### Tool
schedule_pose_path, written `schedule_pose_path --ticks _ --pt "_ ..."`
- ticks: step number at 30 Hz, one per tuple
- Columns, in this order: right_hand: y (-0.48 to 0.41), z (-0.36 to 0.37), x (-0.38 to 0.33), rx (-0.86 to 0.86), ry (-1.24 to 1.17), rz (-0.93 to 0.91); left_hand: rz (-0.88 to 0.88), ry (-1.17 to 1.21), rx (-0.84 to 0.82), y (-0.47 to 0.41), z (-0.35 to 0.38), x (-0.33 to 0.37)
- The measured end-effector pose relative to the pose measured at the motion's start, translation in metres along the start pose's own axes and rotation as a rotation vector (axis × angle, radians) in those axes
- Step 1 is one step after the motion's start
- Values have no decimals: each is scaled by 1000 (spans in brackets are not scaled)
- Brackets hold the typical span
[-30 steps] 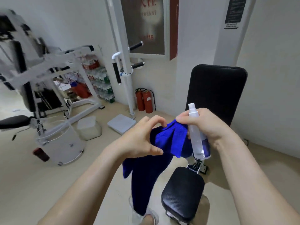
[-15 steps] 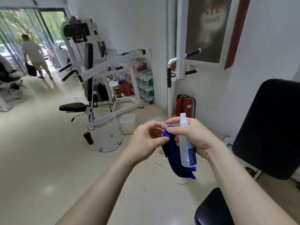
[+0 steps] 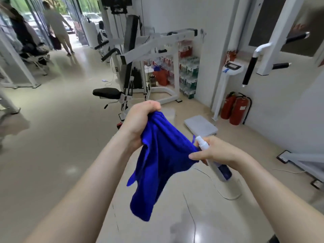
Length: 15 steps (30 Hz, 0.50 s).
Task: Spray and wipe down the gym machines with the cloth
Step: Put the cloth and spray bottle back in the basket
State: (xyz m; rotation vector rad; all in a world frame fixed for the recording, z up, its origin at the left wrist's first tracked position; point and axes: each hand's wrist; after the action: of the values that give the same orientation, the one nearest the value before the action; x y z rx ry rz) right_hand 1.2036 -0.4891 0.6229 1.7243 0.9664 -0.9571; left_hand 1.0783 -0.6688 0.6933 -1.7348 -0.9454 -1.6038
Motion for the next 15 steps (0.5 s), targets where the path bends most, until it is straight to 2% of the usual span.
schedule_pose_path --ticks 2,4,7,9,11,15 --pt "-36 21 -20 -49 42 26 -14 -68 16 -25 -53 -5" --pt "-69 38 -40 -31 76 42 -10 -263 31 -48 -97 -11" --pt "-109 51 -69 31 247 11 74 -809 116 -77 -142 -24" --pt "-141 56 -85 116 401 -61 120 -1070 170 -98 -167 -32" --pt "-168 60 -95 242 542 -131 133 -1109 198 -115 -181 -38" --pt "-216 61 -93 464 656 -208 32 -920 284 -156 -190 -48"
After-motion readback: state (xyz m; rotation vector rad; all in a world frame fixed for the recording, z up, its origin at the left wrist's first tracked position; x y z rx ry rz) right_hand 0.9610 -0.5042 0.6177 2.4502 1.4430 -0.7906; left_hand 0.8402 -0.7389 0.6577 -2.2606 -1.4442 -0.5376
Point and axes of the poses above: each hand's wrist, its own y-axis away from the middle knuckle, its own z-axis out of the palm, x = y × z, and after that the axes turned 15 degrees about -y, right-handed
